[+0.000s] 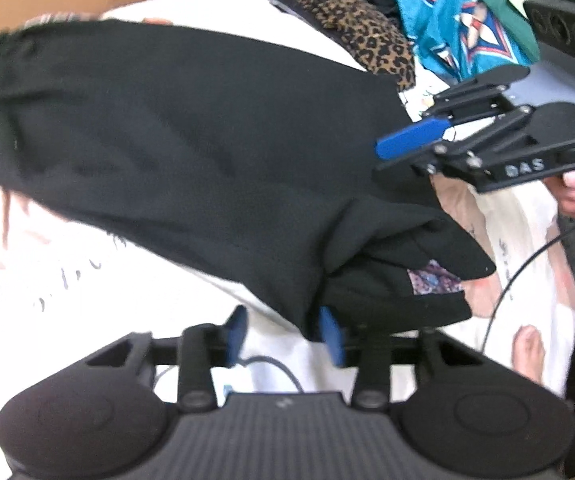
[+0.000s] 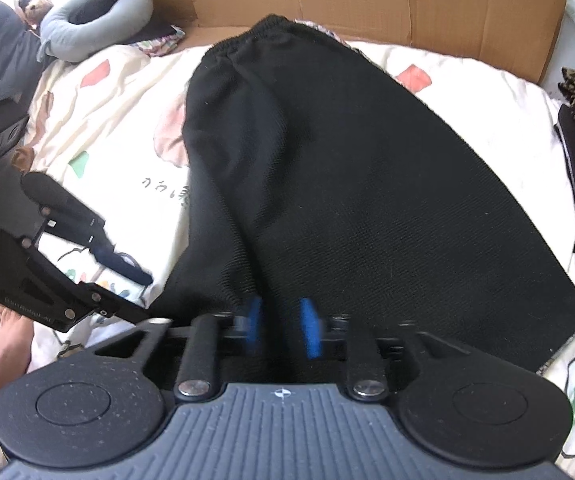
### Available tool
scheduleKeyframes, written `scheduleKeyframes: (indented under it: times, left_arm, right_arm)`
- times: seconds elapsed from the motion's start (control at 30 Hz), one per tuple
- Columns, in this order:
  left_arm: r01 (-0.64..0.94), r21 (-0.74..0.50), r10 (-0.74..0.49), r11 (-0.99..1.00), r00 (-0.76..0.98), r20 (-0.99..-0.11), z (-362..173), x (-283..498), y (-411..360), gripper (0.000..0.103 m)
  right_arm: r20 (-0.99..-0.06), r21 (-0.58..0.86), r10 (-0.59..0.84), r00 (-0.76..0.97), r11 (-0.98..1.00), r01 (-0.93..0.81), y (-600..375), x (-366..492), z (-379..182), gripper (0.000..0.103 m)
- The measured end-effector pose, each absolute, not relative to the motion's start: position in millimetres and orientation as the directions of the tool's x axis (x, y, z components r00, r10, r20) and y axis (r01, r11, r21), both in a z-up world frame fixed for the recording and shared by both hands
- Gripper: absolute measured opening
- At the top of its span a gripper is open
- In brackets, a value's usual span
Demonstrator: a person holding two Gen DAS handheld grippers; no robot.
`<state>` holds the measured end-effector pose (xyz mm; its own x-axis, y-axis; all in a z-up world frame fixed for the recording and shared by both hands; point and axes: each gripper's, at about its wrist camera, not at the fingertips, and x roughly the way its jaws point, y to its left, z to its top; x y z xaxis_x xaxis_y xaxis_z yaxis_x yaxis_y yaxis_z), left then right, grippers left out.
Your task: Fold clothes
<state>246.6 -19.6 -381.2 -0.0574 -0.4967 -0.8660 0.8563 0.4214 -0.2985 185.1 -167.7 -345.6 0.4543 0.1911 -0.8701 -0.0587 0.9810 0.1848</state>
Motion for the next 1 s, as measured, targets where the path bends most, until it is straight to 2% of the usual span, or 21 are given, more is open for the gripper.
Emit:
scheduleKeyframes:
  times: [0.17,0.3,0.37,0.43,0.57,0.6,0.7,1.0]
  left_arm:
    - [0.894,-0.258,-0.486,0.366,-0.053,-0.872,-383,237,-36,0.046]
    - [0.921,-0.169,-0.436,0.352,0.001,-0.9,-386,231,-49,0.045]
    - [0.932,-0.126,-0.411,0.341,0.028,-0.911,-388,228,-53,0.042]
    - [0.943,-0.087,-0.393,0.321,0.049,-0.918,-388,224,-57,0.033]
    - [0.959,-0.026,-0.372,0.283,0.084,-0.924,-386,215,-64,0.029]
    - [0.959,-0.024,-0.372,0.282,0.086,-0.924,-386,214,-65,0.027]
    - [0.953,-0.053,-0.377,0.299,0.067,-0.924,-385,216,-65,0.008]
    - [0.894,-0.212,-0.431,0.394,-0.023,-0.902,-373,214,-45,0.002]
  right_arm:
    - [-0.866,0.18,0.188,0.463,0.982,-0.063,-164,165,-337,0.039]
    - [-0.871,0.183,0.194,0.451,0.981,-0.067,-161,149,-338,0.04]
    - [-0.874,0.184,0.196,0.444,0.98,-0.071,-158,143,-341,0.04]
    - [-0.88,0.176,0.193,0.434,0.981,-0.081,-154,139,-344,0.04]
    - [-0.887,0.177,0.204,0.415,0.979,-0.103,-149,134,-350,0.04]
    - [-0.888,0.179,0.207,0.411,0.978,-0.106,-148,134,-351,0.04]
    - [-0.886,0.189,0.215,0.411,0.976,-0.104,-149,133,-352,0.04]
    - [-0.876,0.228,0.252,0.411,0.968,-0.107,-155,131,-352,0.04]
